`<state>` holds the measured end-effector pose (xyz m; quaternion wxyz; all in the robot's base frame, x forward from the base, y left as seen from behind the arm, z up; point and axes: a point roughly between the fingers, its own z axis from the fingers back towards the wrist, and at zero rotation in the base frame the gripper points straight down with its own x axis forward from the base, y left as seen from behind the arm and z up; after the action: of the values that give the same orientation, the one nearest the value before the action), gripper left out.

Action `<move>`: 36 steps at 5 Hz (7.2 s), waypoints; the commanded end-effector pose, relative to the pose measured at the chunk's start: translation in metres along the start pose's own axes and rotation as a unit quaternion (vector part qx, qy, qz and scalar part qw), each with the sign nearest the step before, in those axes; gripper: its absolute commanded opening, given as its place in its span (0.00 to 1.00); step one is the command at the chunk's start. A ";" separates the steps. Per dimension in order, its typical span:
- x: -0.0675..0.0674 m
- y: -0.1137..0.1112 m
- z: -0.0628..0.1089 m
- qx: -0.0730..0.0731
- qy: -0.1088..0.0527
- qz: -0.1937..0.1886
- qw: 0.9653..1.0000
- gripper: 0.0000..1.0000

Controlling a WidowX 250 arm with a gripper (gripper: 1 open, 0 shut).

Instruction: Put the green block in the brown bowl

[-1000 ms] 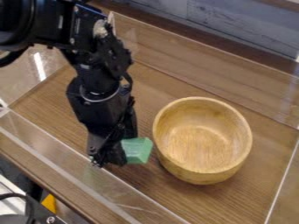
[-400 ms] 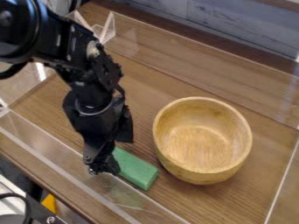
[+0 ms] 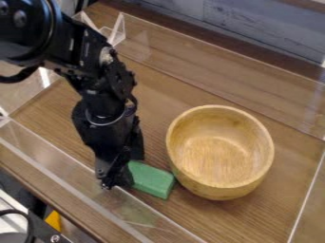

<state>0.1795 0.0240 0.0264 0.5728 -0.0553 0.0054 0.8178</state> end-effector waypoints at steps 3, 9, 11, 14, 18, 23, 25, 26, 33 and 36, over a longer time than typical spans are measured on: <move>0.004 -0.002 0.008 -0.017 0.001 0.065 0.998 0.00; -0.001 -0.030 0.013 -0.014 0.005 0.113 0.994 1.00; -0.007 -0.032 0.002 -0.010 0.003 0.105 0.994 1.00; -0.023 -0.024 -0.005 0.001 0.003 0.054 0.999 1.00; -0.031 -0.010 -0.017 0.016 0.004 0.006 1.000 1.00; -0.025 -0.016 0.021 0.025 0.013 -0.151 0.988 0.00; -0.032 -0.024 0.012 0.022 0.012 -0.111 0.994 0.00; -0.029 -0.030 0.015 0.026 0.014 -0.146 0.989 0.00; -0.102 -0.018 0.050 0.077 0.005 -0.598 0.798 0.00; -0.116 -0.028 0.051 0.057 0.008 -0.733 0.678 0.00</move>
<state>0.2337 -0.0689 0.0799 0.9896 -0.0086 0.0342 0.1396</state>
